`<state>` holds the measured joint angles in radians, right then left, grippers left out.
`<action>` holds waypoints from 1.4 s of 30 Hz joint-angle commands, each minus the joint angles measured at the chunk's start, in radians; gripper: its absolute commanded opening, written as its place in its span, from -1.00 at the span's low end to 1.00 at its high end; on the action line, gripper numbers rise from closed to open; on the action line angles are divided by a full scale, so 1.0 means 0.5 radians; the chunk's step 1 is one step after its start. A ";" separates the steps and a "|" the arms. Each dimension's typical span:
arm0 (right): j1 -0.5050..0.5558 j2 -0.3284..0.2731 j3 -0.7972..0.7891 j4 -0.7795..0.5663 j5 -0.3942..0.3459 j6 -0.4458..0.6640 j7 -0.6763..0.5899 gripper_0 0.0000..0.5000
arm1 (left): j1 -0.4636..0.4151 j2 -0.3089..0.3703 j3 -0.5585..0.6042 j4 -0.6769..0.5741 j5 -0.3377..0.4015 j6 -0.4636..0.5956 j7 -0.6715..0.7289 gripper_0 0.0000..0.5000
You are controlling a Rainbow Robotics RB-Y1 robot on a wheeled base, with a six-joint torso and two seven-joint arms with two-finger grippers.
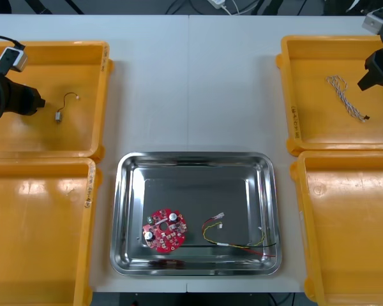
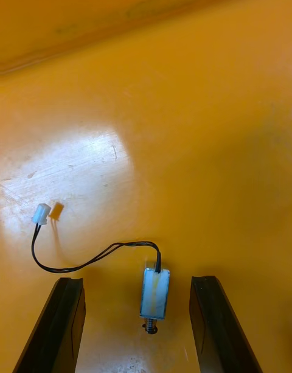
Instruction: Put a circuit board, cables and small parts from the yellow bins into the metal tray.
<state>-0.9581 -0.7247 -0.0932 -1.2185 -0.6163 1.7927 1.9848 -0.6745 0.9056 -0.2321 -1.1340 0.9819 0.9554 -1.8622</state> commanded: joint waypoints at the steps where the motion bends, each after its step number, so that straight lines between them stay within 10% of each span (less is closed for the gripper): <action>1: -0.176 -0.081 -0.053 0.084 0.061 -0.072 -0.049 1.00 | 0.018 0.011 -0.021 -0.018 0.018 -0.042 -0.200 1.00; 20: -0.366 0.081 -0.044 0.599 0.177 -0.349 -0.076 1.00 | 0.027 0.011 -0.070 -0.015 0.024 -0.107 -0.178 1.00; 21: -0.363 0.090 -0.044 0.627 0.183 -0.379 -0.070 1.00 | 0.027 0.014 -0.070 -0.018 0.027 -0.107 -0.178 0.58; 22: -0.366 0.100 -0.044 0.657 0.186 -0.413 -0.067 1.00 | 0.027 0.011 -0.070 -0.018 0.030 -0.107 -0.178 -0.33; 24: -0.363 0.109 -0.044 0.704 0.193 -0.471 -0.055 1.00 | 0.030 0.011 -0.070 -0.018 0.033 -0.107 -0.175 -1.00; 42: -0.323 0.173 0.150 0.983 0.193 -0.873 0.031 1.00 | 0.039 0.039 -0.014 -0.027 0.064 -0.003 -0.132 -1.00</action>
<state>-1.0867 -0.6430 -0.0273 -0.7274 -0.5125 1.3812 1.9711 -0.6682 0.9055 -0.2597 -1.1340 1.0043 0.9169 -1.8622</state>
